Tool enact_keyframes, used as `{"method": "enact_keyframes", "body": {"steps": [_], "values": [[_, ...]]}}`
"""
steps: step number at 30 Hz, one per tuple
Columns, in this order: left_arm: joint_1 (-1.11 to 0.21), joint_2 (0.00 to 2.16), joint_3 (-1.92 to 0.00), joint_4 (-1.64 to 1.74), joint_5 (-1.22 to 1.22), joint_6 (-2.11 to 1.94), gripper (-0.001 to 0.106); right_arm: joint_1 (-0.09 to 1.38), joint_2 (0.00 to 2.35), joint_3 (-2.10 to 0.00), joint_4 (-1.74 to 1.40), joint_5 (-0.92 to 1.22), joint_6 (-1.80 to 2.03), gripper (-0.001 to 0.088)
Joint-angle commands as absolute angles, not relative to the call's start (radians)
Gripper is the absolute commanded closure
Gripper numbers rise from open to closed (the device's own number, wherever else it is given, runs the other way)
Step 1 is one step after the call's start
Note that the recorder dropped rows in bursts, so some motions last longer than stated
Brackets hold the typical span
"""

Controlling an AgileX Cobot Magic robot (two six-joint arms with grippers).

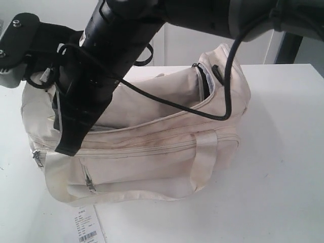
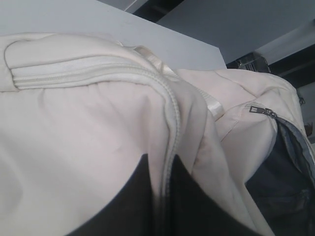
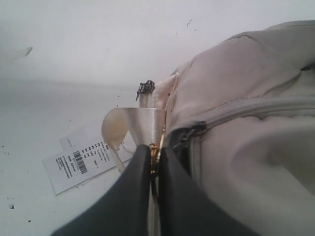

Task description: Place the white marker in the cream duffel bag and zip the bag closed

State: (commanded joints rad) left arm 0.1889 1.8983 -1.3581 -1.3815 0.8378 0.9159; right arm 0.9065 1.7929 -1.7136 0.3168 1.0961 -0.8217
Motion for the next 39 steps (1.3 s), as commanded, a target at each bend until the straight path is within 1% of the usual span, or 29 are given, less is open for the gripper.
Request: {"method": "enact_keyframes", "body": {"steps": [6,13,14,15,16,17,18,19,20,21,22,24,26,27,29,35,39], "values": [[0.189,1.898,-1.358,-1.382,0.838,0.916,0.105,0.907,1.793,-1.714,0.23,1.095,-0.779,0.0868],[0.189,1.898,-1.358,-1.382,0.834,0.897,0.104,0.907,1.795,-1.714,0.279,1.031,-0.776,0.0868],[0.189,1.898,-1.358,-1.385,0.834,0.893,0.102,0.907,1.795,-1.714,0.279,1.002,-0.774,0.0868],[0.189,1.898,-1.358,-1.385,0.834,0.893,0.098,0.907,1.795,-1.714,0.279,0.994,-0.774,0.0868],[0.189,1.898,-1.358,-1.385,0.834,0.893,0.084,0.907,1.795,-1.714,0.279,0.981,-0.774,0.0868],[0.189,1.898,-1.358,-1.385,0.834,0.893,0.074,0.907,1.795,-1.714,0.279,0.981,-0.769,0.0868],[0.198,1.895,-1.358,-1.385,0.84,0.893,0.05,0.907,1.795,-1.714,0.279,0.979,-0.754,0.0868],[0.206,1.892,-1.358,-1.385,0.835,0.891,0.037,0.907,1.795,-1.714,0.279,0.979,-0.754,0.0868],[0.231,1.878,-1.358,-1.381,0.835,0.888,0.022,0.907,1.795,-1.714,0.279,0.979,-0.754,0.0868],[0.26,1.861,-1.358,-1.365,0.851,0.867,0.019,0.907,1.795,-1.714,0.279,0.977,-0.752,0.0868],[0.283,1.847,-1.358,-1.343,0.878,0.85,0.02,0.907,1.795,-1.714,0.279,0.977,-0.752,0.0868],[0.324,1.803,-1.356,-1.278,0.956,0.823,0.027,0.907,1.795,-1.714,0.279,0.974,-0.752,0.0868],[0.326,1.755,-1.335,-1.199,0.988,0.8,0.035,0.907,1.795,-1.714,0.283,0.972,-0.752,0.0868],[0.324,1.722,-1.297,-1.196,0.99,0.8,0.036,0.907,1.795,-1.714,0.287,0.972,-0.752,0.0868],[0.324,1.651,-1.202,-1.203,0.987,0.8,0.036,0.907,1.795,-1.714,0.294,0.968,-0.75,0.0868],[0.323,1.462,-1.007,-1.211,0.899,0.803,0.036,0.907,1.795,-1.714,0.294,0.956,-0.711,0.0868],[0.281,1.344,-0.897,-1.206,0.853,0.803,0.036,0.907,1.795,-1.714,0.294,0.956,-0.711,0.0868]]}}
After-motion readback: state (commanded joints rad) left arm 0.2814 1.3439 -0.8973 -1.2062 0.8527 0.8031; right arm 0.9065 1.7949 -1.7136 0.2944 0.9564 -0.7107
